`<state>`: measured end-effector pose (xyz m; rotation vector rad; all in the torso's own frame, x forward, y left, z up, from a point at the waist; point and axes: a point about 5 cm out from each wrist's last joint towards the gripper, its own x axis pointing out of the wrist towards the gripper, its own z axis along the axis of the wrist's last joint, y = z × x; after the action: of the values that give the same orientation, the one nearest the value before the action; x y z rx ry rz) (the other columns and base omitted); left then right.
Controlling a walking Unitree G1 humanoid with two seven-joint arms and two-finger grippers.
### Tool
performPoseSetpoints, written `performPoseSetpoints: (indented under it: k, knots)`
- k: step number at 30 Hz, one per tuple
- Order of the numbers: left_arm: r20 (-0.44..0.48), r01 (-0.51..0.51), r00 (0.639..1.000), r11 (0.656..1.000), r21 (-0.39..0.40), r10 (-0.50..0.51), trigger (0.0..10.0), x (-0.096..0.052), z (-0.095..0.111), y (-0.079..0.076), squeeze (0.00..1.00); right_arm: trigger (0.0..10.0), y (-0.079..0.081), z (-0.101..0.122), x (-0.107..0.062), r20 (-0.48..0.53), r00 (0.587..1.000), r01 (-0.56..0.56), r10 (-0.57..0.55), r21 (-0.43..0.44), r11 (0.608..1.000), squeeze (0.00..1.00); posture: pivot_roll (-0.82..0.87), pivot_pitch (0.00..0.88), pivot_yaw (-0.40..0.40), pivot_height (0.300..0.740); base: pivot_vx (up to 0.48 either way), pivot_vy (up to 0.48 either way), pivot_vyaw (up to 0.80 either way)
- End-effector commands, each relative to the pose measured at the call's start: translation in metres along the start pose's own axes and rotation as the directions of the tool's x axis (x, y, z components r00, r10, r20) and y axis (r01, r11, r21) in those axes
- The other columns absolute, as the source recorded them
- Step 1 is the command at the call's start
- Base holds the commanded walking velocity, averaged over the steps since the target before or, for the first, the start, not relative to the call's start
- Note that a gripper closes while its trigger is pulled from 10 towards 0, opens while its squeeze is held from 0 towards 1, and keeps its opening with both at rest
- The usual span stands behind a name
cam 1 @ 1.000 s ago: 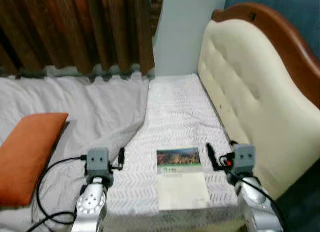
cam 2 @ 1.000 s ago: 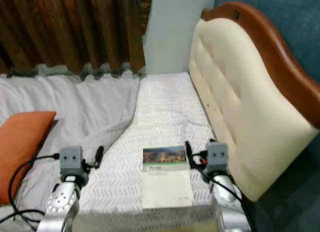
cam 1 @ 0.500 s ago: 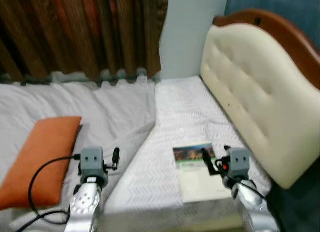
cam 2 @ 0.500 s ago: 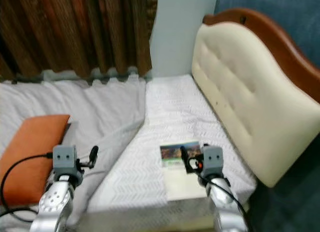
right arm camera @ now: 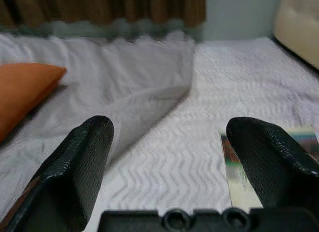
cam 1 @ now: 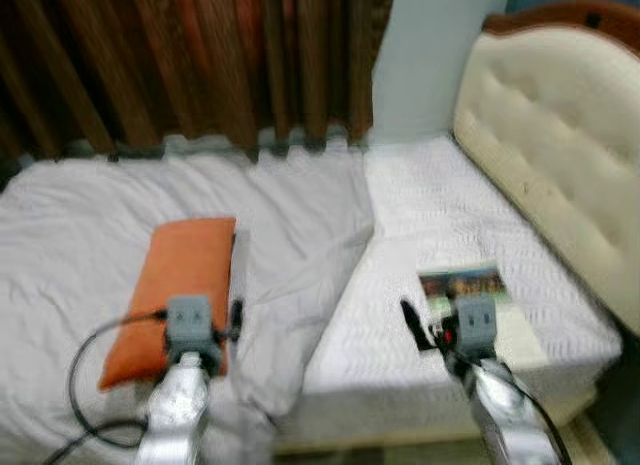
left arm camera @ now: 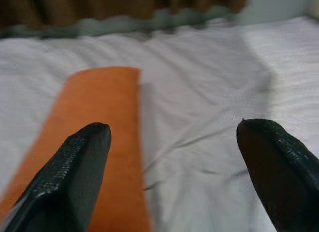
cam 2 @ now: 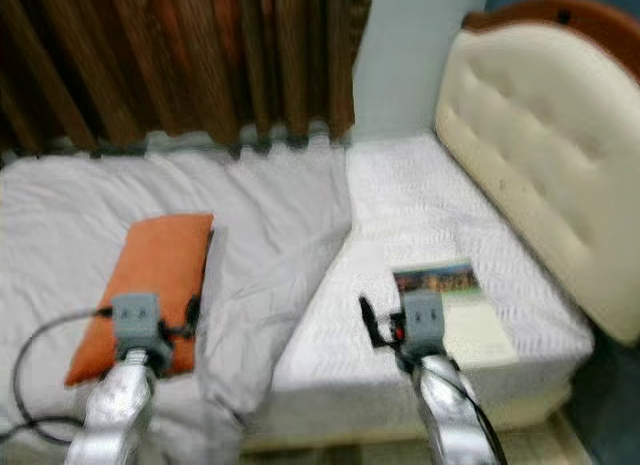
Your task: Clean up the room
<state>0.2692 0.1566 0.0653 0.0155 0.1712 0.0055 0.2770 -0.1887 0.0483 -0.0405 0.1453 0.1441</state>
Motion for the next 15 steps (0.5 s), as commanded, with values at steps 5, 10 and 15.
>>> performPoseSetpoints:
  k: [5, 10, 15]
  knots:
    - [0.002, -0.017, 1.000, 0.999, 0.047, 0.017, 10.0, 0.000, 0.001, 0.010, 0.00, 10.0, 0.004, 0.002, 0.006, 0.002, 1.000, -0.023, 0.023, 0.005, 1.000, 0.00, 0.05, 0.000, 0.007, 0.740, 0.000, 0.459, 0.00]
    - [0.012, -0.039, 0.999, 0.996, 0.077, 0.038, 10.0, -0.003, 0.002, 0.011, 0.00, 10.0, 0.009, 0.000, 0.007, -0.003, 0.998, -0.063, 0.063, 0.007, 0.998, 0.00, 0.05, 0.000, 0.006, 0.740, 0.000, 0.277, 0.00]
    - [0.048, -0.045, 0.998, 0.995, 0.085, 0.041, 10.0, -0.001, 0.011, 0.005, 0.00, 10.0, 0.014, -0.002, 0.009, -0.020, 0.994, -0.109, 0.109, 0.009, 0.994, 0.00, 0.06, 0.000, 0.007, 0.740, 0.000, 0.000, 0.00]
